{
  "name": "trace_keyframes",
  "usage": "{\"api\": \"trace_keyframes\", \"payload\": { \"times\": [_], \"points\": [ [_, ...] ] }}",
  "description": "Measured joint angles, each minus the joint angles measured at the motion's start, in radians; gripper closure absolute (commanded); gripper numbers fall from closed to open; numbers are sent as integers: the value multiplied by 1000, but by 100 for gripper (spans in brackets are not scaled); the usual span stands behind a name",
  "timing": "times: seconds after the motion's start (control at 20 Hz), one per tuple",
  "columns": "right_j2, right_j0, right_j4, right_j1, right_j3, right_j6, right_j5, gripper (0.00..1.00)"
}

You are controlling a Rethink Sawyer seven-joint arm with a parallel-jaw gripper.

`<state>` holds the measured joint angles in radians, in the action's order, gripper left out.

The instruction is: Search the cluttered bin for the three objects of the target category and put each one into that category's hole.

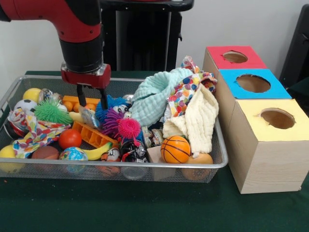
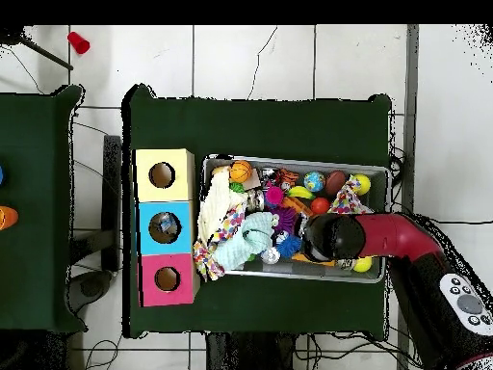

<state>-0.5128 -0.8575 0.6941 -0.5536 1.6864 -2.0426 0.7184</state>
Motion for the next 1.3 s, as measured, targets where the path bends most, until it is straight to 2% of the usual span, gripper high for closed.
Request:
{"api": "trace_keyframes", "payload": {
  "times": [0.45, 1.3],
  "points": [
    [0, -8, 21, 28, -46, 18, 0, 0],
    [-20, -46, 48, 28, -51, 46, 0, 0]
  ]
}}
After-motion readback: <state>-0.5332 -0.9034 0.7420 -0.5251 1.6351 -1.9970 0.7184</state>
